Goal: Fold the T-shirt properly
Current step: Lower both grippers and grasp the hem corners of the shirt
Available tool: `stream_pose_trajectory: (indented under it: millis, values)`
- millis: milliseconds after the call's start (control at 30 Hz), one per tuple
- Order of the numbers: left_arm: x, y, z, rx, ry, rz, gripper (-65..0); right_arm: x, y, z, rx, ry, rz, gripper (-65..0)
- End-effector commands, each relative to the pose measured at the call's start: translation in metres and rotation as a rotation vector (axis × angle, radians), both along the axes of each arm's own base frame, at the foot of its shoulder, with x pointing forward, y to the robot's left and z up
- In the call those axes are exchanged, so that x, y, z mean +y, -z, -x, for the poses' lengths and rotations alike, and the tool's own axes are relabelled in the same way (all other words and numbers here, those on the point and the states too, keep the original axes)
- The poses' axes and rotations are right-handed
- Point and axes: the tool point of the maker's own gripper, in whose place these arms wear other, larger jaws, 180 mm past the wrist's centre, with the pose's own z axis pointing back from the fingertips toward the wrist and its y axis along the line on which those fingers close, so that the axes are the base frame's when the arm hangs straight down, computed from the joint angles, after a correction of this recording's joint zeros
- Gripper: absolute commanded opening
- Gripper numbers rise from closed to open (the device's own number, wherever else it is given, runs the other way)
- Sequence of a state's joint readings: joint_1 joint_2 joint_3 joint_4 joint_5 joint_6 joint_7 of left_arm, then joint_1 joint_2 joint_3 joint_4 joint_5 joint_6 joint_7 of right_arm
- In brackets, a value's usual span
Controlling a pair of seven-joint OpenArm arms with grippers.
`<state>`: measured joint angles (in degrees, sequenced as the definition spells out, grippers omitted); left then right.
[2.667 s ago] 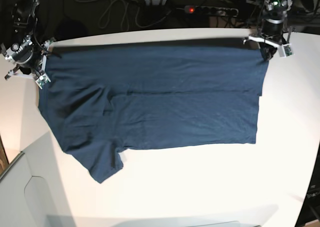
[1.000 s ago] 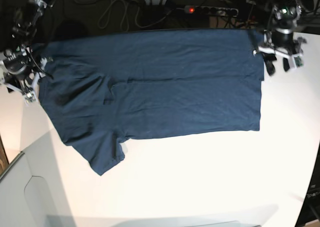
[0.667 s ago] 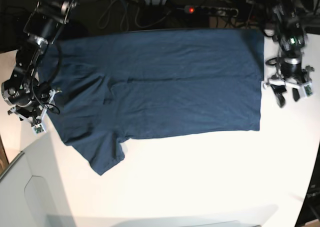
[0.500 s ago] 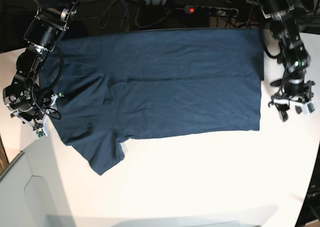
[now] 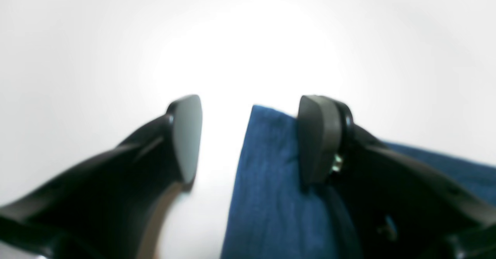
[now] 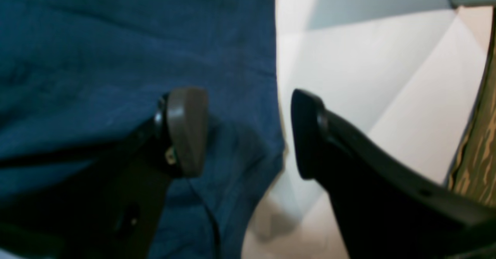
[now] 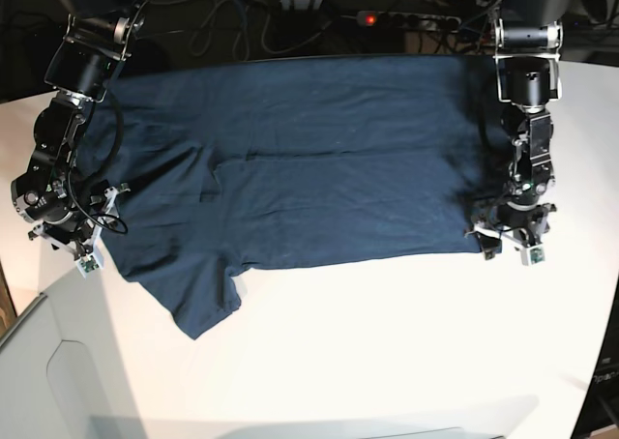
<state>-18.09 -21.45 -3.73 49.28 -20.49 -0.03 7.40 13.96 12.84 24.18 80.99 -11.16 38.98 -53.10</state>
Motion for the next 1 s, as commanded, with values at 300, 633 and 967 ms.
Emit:
stream_pose_trajectory:
  millis: [300,633,967]
  values:
    - [0.004,-0.007,-0.003,-0.027,-0.001,-0.010,-53.6,0.003,-0.021,-0.038,-0.071,-0.016,-0.046,-32.4]
    - [0.006,-0.008,-0.003,-0.029,-0.005,-0.012,-65.0,0.052,-0.026,-0.101,-0.197,-0.156,-0.211,-32.4]
    - [0.005,-0.003,0.002,-0.018,-0.001,-0.016,-65.0,0.022,-0.006,-0.140,-0.360,0.087,-0.404,-32.3]
